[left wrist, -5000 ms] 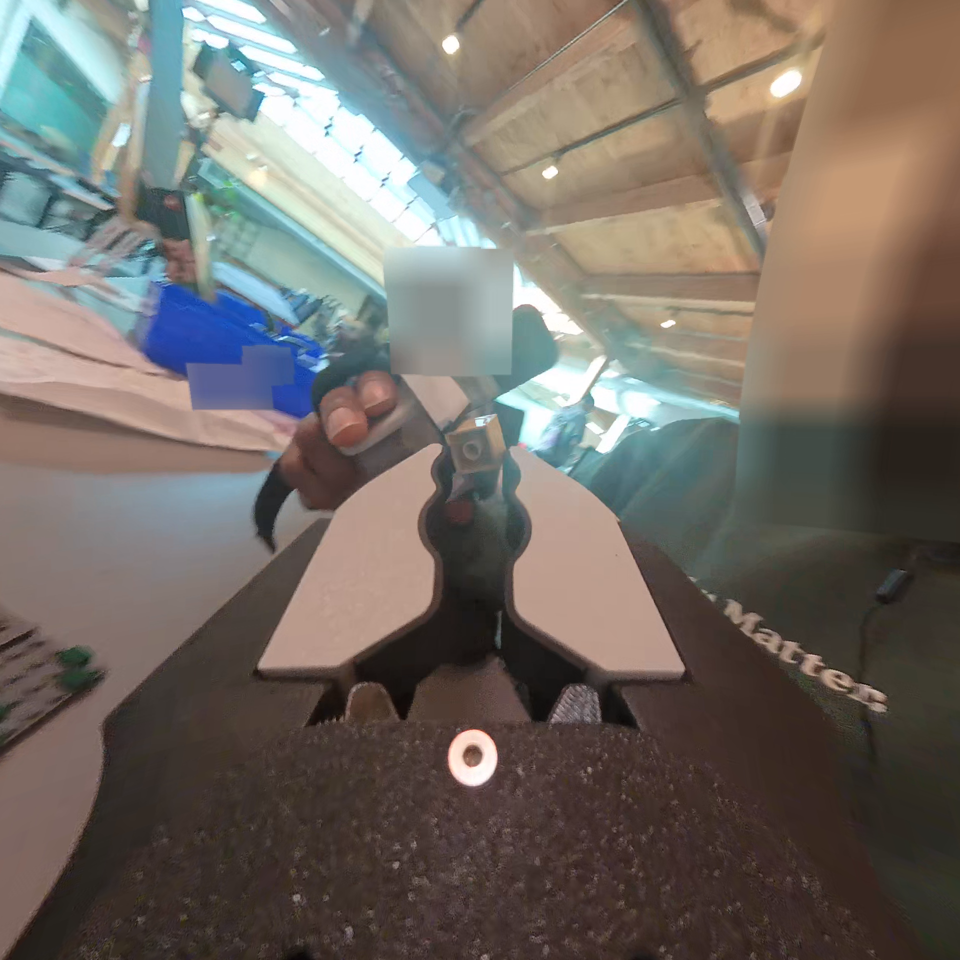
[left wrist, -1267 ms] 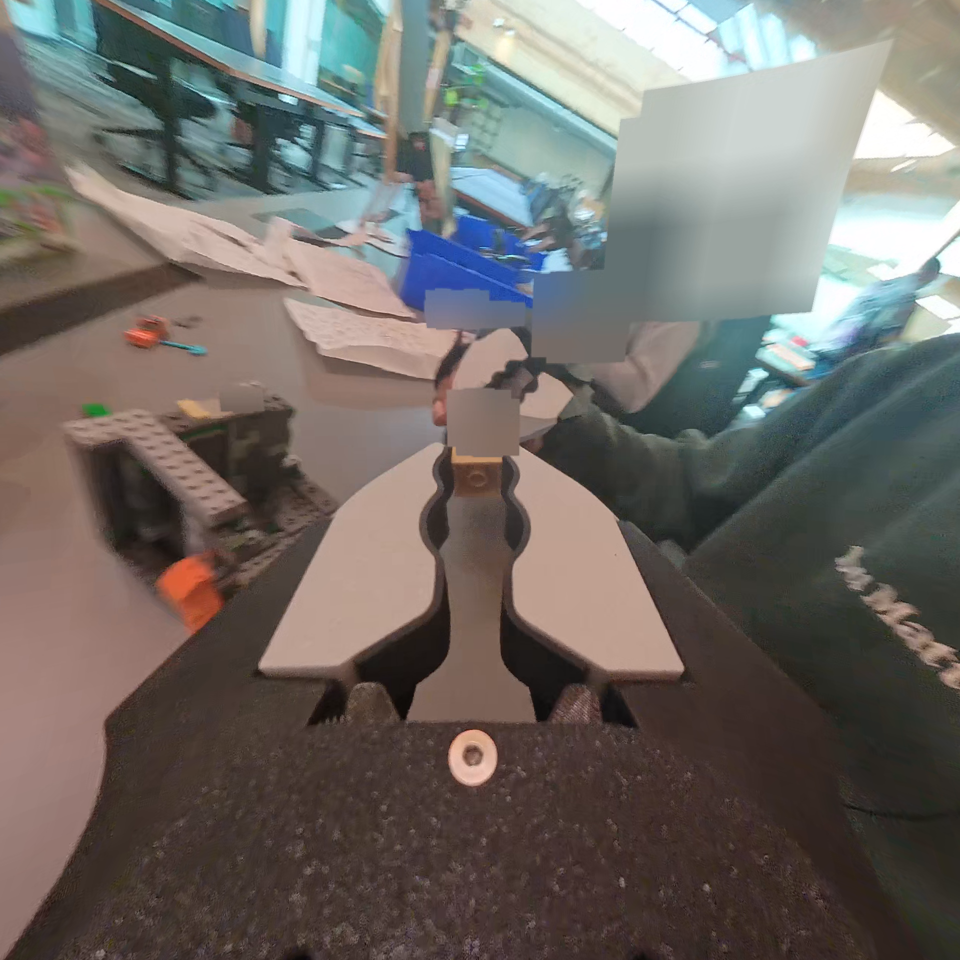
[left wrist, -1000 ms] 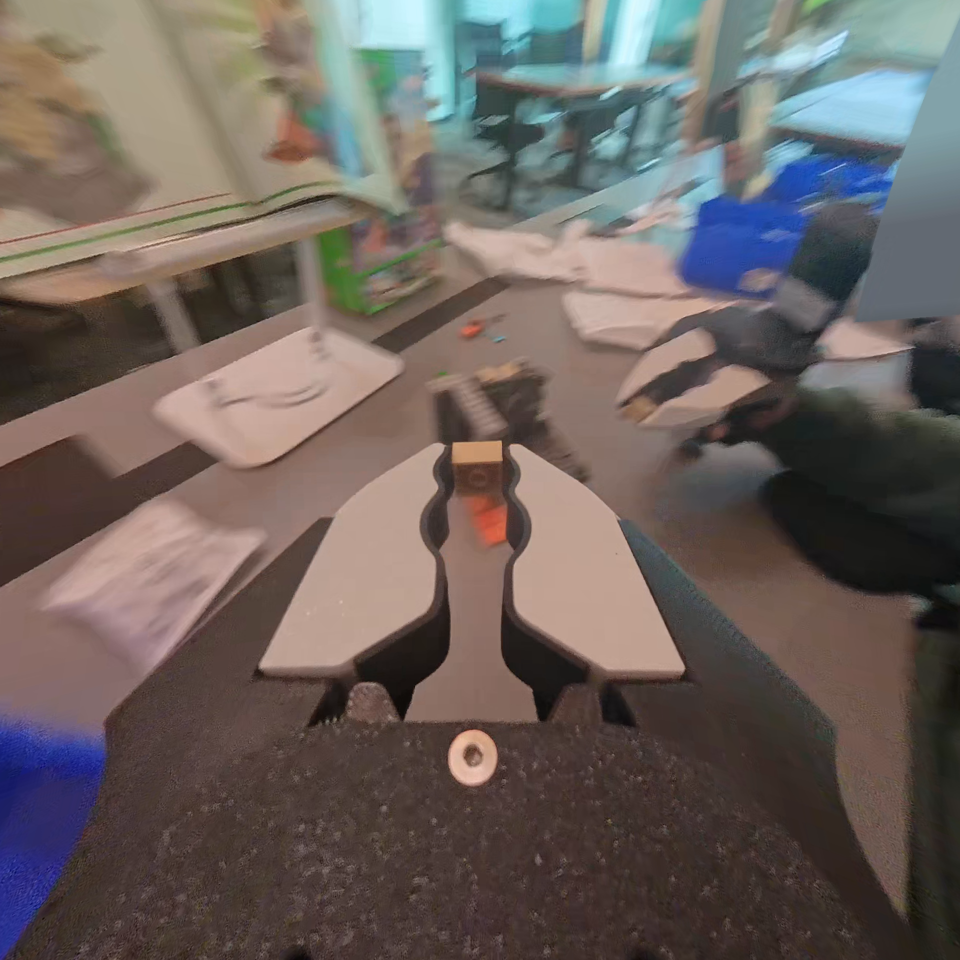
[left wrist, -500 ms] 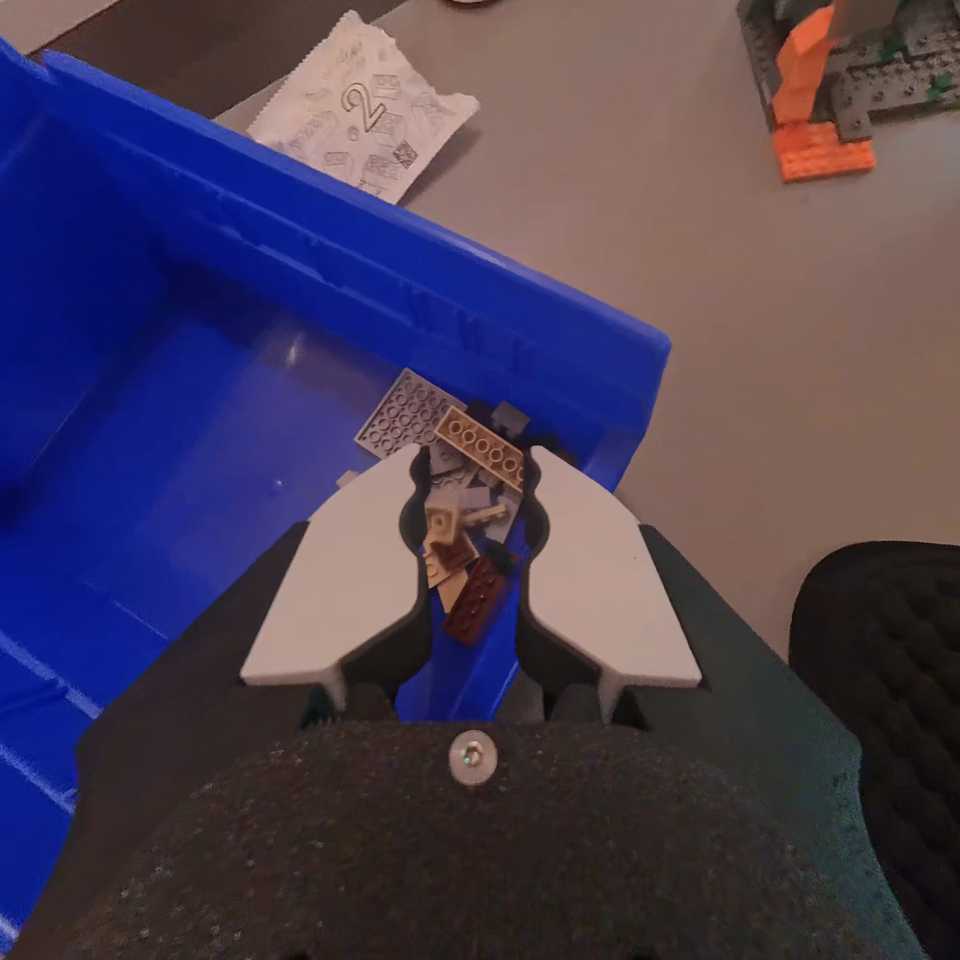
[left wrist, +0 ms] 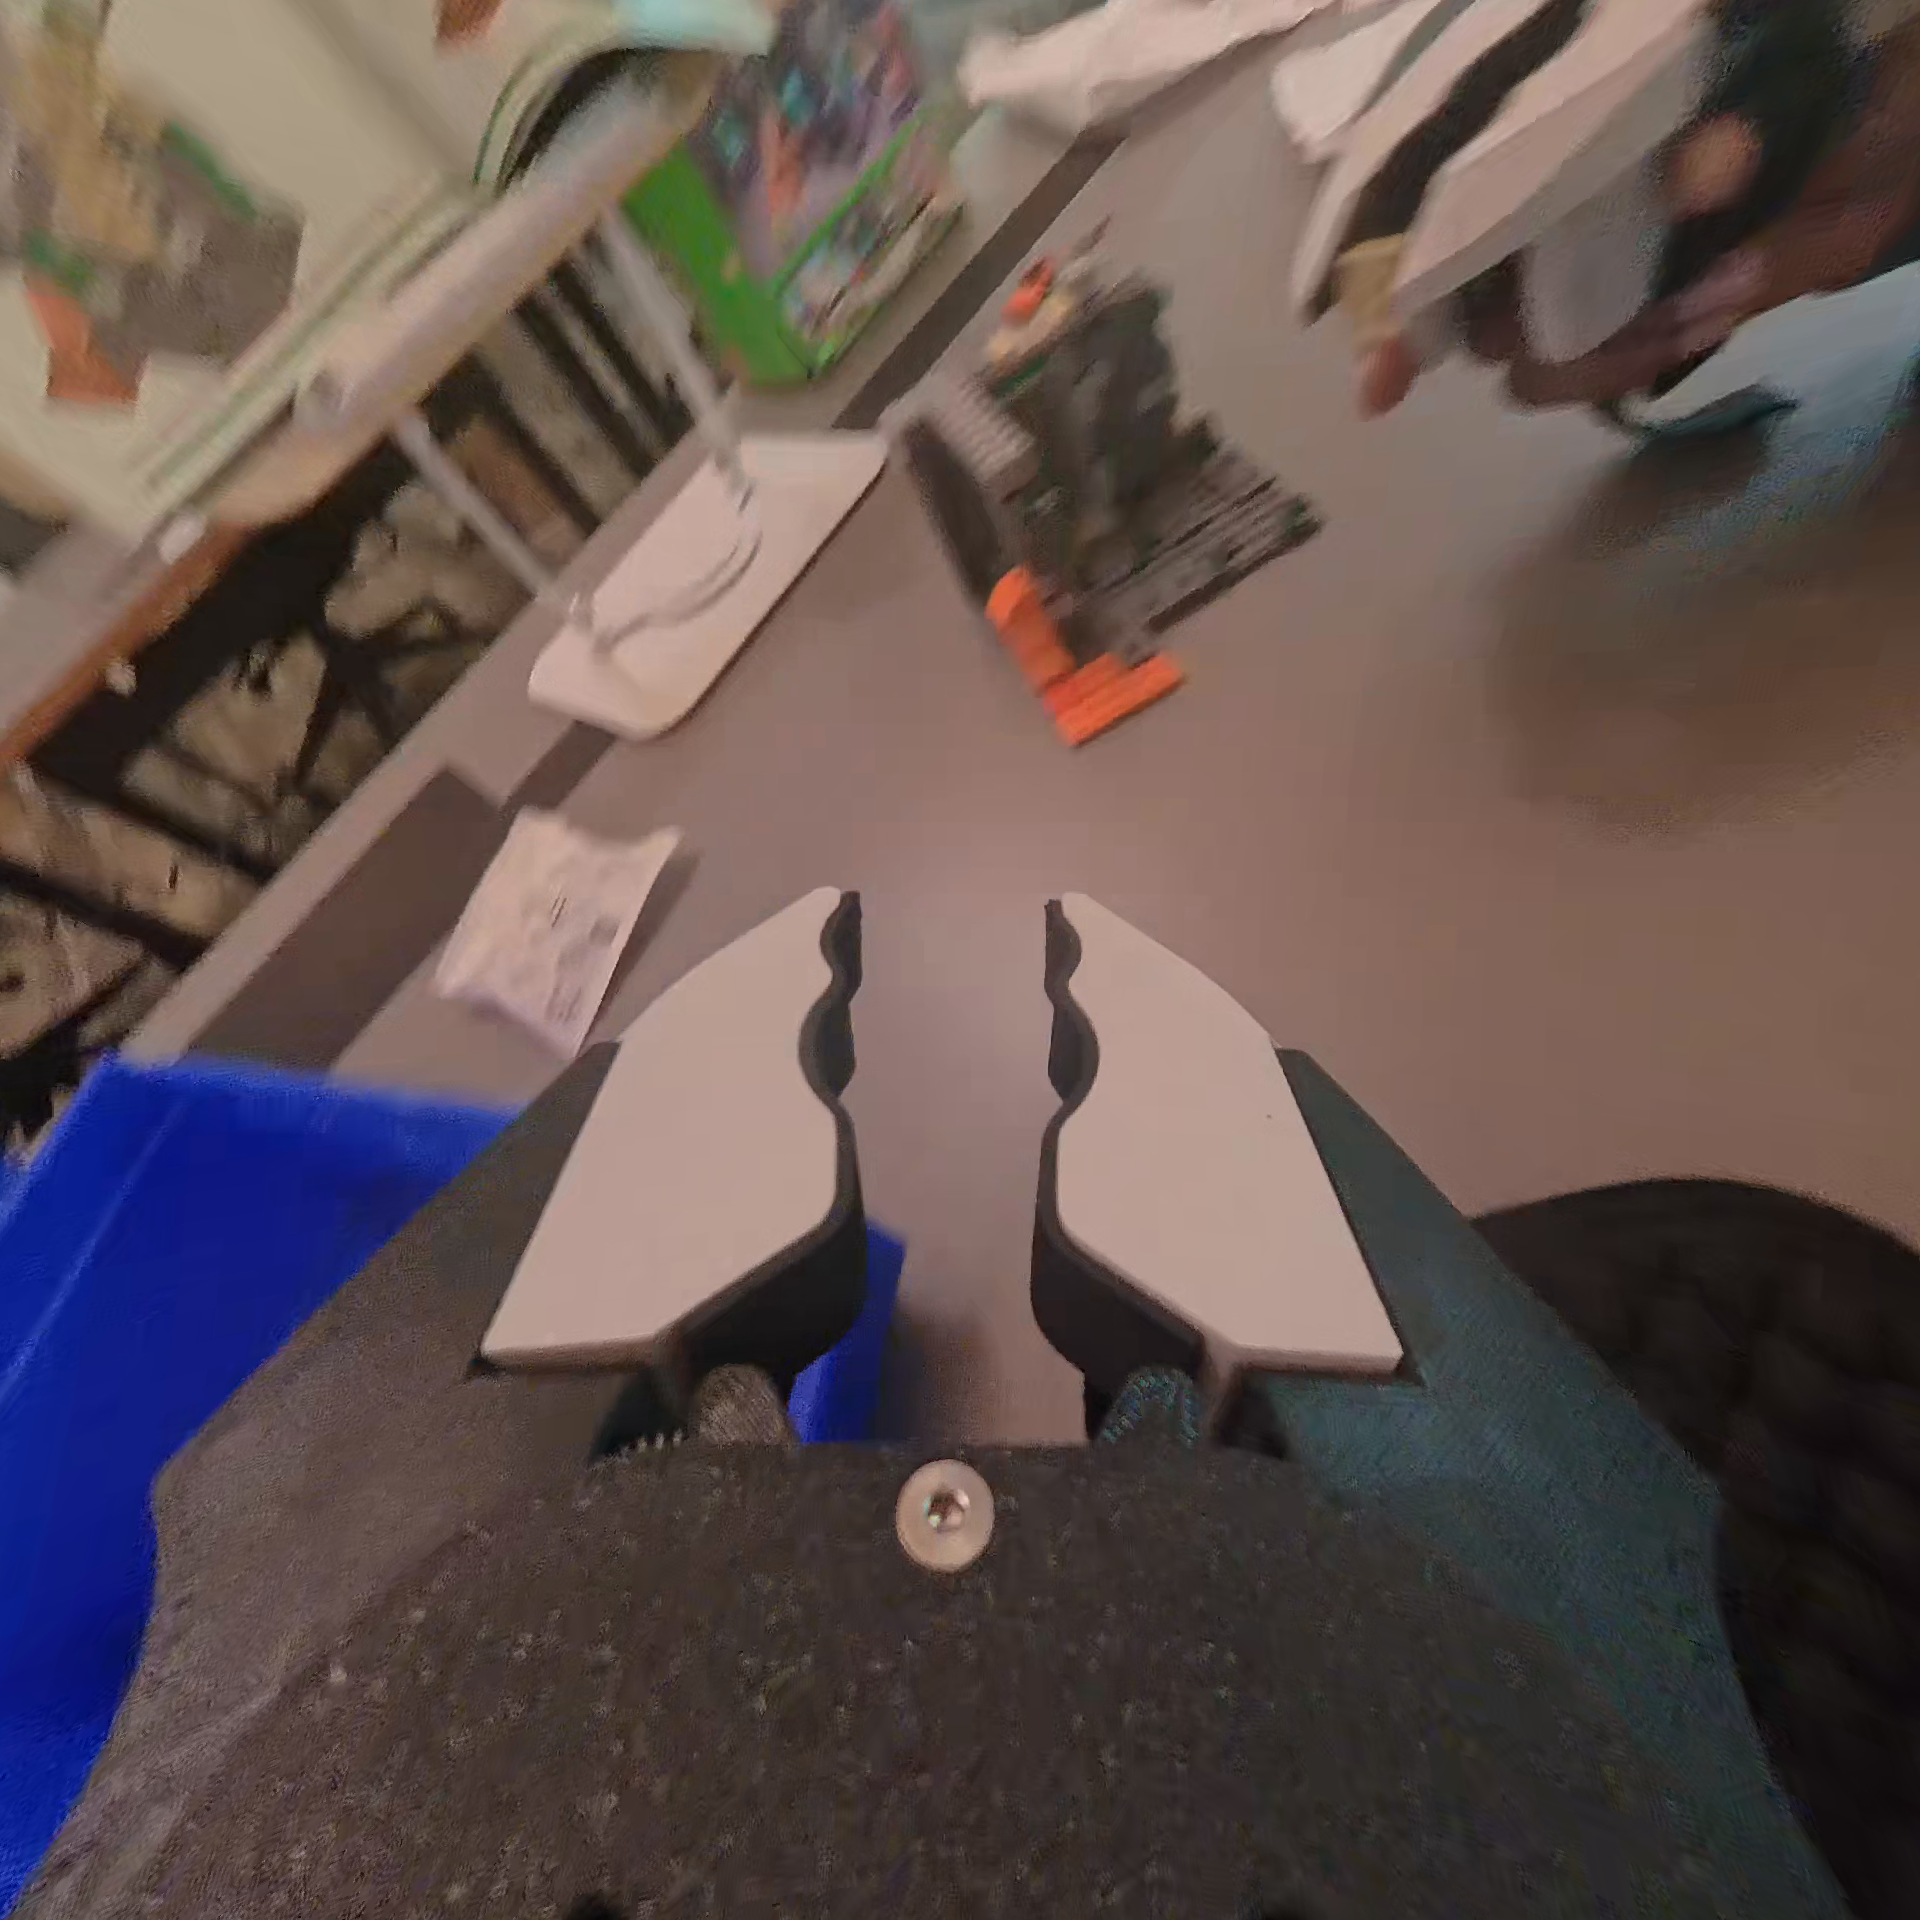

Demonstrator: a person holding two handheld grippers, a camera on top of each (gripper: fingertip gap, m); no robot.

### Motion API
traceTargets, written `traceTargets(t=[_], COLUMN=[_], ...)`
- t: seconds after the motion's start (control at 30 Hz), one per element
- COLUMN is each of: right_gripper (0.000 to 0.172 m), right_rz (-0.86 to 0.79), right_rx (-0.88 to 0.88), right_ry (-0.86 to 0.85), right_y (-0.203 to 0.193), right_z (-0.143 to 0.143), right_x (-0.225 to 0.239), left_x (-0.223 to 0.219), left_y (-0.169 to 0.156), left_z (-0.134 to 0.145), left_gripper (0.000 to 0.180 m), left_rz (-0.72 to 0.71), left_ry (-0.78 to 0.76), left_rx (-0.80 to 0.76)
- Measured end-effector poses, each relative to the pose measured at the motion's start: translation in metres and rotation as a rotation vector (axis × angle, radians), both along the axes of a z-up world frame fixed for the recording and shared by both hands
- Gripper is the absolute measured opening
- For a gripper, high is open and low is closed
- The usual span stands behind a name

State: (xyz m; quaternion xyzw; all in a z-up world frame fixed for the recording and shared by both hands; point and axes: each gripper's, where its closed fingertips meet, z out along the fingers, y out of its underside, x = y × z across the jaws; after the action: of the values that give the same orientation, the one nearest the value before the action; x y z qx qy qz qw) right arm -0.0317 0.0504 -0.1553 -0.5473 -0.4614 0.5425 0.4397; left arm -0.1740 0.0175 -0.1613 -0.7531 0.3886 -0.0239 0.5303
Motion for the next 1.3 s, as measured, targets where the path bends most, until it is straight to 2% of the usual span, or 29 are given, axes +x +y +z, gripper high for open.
traceTargets(t=[0.17,0.37,0.43,0.53,0.67,0.73,0.83,1.03,1.17,1.3], right_gripper=[0.016,0.016,0.016,0.016,0.017,0.025,0.025,0.021,0.02,0.02], right_rz=[0.147,0.348,0.384,0.41,0.408,0.386,0.305,0.192,0.172,0.173], right_rx=[-0.231,-0.479,-0.513,-0.533,-0.53,-0.536,-0.476,-0.431,-0.436,-0.428], right_ry=[0.091,0.088,0.067,0.018,0.001,0.02,0.011,0.042,0.03,0.016], right_y=[-0.025,-0.054,-0.06,-0.066,-0.067,-0.061,-0.044,-0.018,-0.013,-0.014], right_z=[0.012,0.011,0.007,-0.002,-0.007,-0.005,-0.006,0.002,-0.003,-0.006], right_x=[-0.011,-0.02,-0.022,-0.025,-0.027,-0.026,-0.019,-0.005,-0.004,-0.006], left_x=[0.073,0.123,0.134,0.14,0.134,0.122,0.085,-0.039,-0.102,-0.117], left_y=[-0.007,-0.012,-0.016,-0.02,-0.022,-0.021,-0.012,0.012,0.02,0.021], left_z=[-0.001,0.003,0.0,0.0,-0.005,-0.003,0.006,0.023,0.005,-0.011], left_gripper=[0.036,0.036,0.035,0.02,0.015,0.015,0.015,0.015,0.016,0.026], left_rz=[-0.165,-0.304,-0.35,-0.387,-0.377,-0.341,-0.212,0.171,0.336,0.366], left_ry=[0.029,0.167,0.206,0.252,0.261,0.255,0.234,0.224,0.212,0.197], left_rx=[0.139,0.354,0.383,0.436,0.414,0.403,0.376,0.271,0.137,0.075])
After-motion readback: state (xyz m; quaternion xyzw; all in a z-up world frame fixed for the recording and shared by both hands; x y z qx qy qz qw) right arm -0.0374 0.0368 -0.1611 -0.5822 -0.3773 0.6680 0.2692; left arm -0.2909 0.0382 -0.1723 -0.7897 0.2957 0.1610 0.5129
